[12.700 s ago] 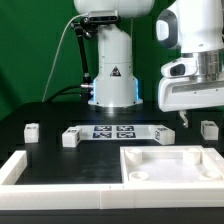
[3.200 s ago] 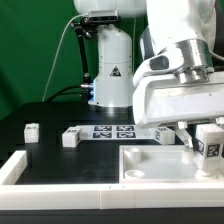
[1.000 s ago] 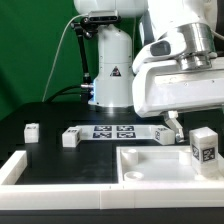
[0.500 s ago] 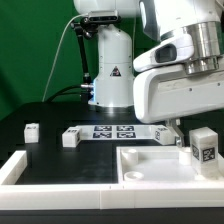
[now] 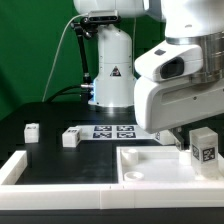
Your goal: Assemble one leg
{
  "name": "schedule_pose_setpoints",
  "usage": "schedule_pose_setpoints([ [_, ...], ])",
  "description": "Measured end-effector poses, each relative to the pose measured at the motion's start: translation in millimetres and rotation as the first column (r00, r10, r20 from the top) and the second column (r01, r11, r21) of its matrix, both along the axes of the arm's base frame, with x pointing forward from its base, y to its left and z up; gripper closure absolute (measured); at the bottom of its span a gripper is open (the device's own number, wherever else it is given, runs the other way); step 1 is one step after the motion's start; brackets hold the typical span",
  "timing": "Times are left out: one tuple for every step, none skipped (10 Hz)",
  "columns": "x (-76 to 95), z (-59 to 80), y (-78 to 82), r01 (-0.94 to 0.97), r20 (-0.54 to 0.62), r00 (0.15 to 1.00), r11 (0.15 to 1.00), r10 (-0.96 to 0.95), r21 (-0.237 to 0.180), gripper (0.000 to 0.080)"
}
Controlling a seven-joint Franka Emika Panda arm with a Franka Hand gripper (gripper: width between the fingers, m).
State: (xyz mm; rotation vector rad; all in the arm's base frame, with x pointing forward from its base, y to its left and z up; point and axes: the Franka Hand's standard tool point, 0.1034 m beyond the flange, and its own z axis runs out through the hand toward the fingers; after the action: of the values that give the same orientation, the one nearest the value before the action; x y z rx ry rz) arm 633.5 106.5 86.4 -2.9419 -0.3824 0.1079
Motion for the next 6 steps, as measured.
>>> schedule_pose_setpoints([
  [-0.3, -0.8, -0.2, 0.0, -0.002, 1.0, 1.0, 0.0, 0.0, 0.0159],
  [-0.3, -0.9, -0.3, 0.001, -0.002, 1.0, 1.0, -0.001, 0.0, 0.0159],
  [-0.4, -1.1, -0.3, 0.001, -0.002, 1.0, 1.0, -0.001, 0.0, 0.0323],
  [-0.5, -1.3, -0.4, 0.001, -0.003, 1.0, 1.0, -0.001, 0.0, 0.0457],
  [-0.5, -1.5, -0.5, 0.001, -0.003, 1.0, 1.0, -0.001, 0.0, 0.051],
  [-0.5, -1.5, -0.4, 0.02, -0.006, 1.0, 1.0, -0.02, -0.001, 0.051],
])
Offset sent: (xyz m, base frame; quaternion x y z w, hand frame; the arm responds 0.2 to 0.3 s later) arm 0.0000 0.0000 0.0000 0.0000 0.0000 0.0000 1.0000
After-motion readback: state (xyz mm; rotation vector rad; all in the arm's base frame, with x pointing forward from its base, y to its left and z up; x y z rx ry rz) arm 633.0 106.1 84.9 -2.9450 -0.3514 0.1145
